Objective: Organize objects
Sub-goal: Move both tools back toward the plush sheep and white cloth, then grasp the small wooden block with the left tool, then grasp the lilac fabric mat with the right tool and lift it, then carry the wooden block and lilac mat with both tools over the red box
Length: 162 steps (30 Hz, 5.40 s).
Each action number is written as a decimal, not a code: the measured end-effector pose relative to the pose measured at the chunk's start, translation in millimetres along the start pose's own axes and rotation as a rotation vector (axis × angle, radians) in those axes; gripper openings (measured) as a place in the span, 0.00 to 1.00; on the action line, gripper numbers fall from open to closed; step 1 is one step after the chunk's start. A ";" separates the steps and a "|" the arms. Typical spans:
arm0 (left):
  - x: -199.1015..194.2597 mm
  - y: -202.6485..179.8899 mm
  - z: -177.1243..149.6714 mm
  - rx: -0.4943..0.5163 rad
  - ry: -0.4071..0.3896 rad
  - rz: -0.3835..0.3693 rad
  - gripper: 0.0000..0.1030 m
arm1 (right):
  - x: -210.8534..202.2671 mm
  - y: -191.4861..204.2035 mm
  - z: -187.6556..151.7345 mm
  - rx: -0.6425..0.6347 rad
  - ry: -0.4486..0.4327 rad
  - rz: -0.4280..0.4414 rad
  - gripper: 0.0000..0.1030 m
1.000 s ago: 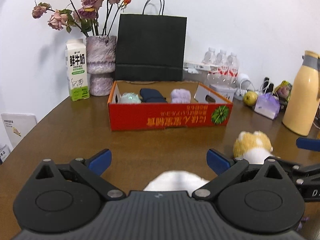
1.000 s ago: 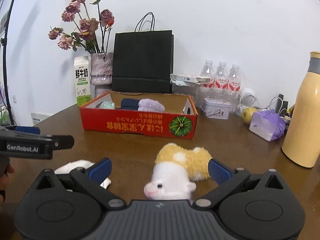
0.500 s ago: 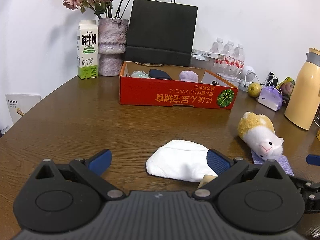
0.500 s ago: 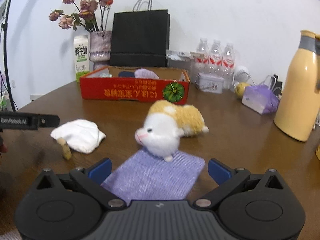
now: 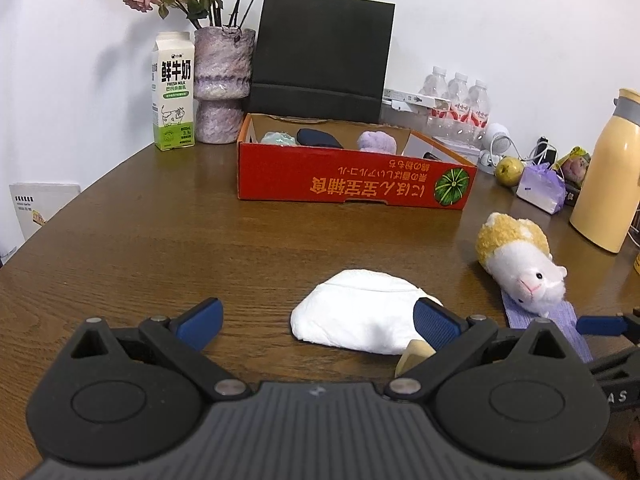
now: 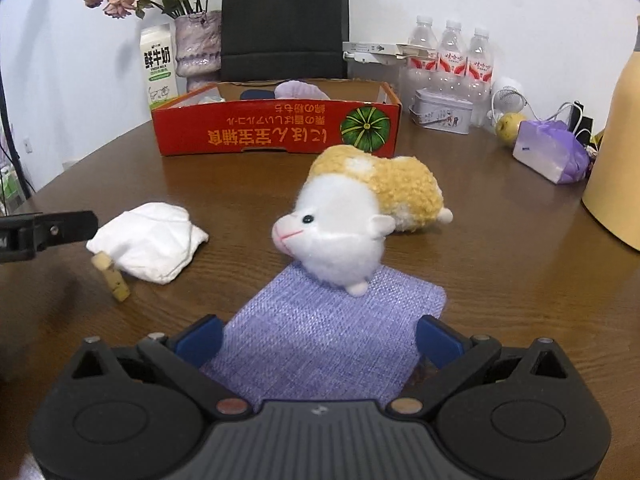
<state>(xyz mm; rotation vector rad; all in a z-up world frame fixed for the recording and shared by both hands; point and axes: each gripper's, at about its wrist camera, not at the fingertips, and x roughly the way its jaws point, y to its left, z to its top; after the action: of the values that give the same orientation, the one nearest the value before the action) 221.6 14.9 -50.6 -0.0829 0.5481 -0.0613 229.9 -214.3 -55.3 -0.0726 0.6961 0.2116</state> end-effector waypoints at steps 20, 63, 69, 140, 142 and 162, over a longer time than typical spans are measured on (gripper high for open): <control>13.6 -28.7 -19.2 0.124 0.125 -0.042 0.92 | 0.5 -0.1 1.4 -0.008 -0.005 0.011 1.00; -3.9 -30.1 -19.5 0.054 0.034 -0.127 0.21 | -28.7 -15.8 -12.1 0.046 -0.070 0.072 0.08; -4.7 -29.6 -19.1 0.055 0.027 -0.133 0.21 | -42.3 -8.5 -16.7 0.019 -0.128 0.029 0.08; -35.4 -25.7 -4.1 0.020 -0.067 -0.143 0.21 | -112.2 1.6 -10.1 0.025 -0.433 0.010 0.11; -36.0 -27.1 1.4 0.019 -0.074 -0.140 0.21 | -110.9 3.4 -4.9 0.023 -0.441 0.016 0.11; -31.3 -40.0 69.0 0.007 -0.169 -0.097 0.21 | -82.2 15.1 58.6 0.009 -0.493 0.074 0.11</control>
<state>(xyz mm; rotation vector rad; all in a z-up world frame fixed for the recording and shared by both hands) 229.5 -18.1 28.1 -0.1063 0.3750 -0.1490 202.1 -205.4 42.5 0.0154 0.2087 0.2849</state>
